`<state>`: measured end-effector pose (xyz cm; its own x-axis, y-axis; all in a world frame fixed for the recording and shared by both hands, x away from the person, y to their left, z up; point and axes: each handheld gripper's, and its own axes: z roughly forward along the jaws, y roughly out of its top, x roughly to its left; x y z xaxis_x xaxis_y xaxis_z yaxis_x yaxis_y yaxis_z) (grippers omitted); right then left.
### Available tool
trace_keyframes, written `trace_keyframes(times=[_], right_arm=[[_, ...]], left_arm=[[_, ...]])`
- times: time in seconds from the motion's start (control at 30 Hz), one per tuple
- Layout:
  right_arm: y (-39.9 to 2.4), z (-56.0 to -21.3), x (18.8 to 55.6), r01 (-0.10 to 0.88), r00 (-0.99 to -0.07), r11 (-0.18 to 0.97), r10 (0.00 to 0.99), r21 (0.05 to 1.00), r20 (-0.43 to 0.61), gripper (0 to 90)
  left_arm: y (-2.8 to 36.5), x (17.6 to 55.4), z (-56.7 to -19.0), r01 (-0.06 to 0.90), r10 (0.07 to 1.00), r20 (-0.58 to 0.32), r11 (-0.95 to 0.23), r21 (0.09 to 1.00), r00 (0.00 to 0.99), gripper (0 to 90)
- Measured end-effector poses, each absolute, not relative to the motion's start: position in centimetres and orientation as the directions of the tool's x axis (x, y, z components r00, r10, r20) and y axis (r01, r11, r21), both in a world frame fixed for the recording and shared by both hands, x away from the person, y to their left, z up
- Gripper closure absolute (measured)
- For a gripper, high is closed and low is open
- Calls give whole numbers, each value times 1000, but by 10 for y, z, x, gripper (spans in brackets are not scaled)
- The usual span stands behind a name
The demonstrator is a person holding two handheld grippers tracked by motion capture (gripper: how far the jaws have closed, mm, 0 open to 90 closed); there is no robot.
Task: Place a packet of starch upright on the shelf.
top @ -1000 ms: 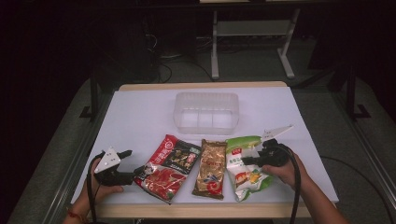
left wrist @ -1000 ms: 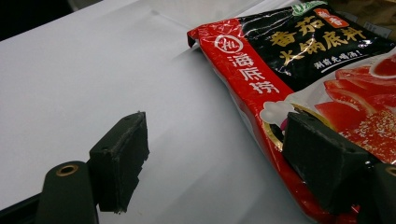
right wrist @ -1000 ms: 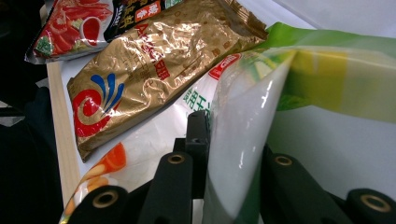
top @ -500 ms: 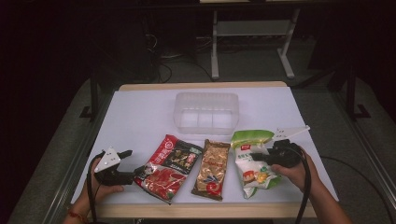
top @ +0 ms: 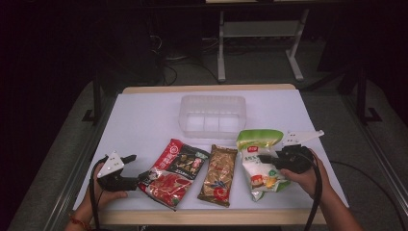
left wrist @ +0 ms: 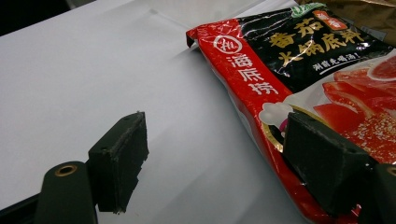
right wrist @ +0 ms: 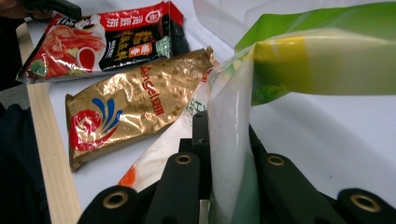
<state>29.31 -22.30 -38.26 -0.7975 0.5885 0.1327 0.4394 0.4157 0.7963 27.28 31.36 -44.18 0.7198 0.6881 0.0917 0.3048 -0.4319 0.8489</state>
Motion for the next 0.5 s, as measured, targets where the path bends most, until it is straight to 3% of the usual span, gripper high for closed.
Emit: trace_keyframes(times=[0.5], right_arm=[[-218, -368, 287, 343, -764, 359, 644, 868, 36, 831]], left_arm=[[314, 273, -442, 313, 688, 81, -427, 849, 721, 222]])
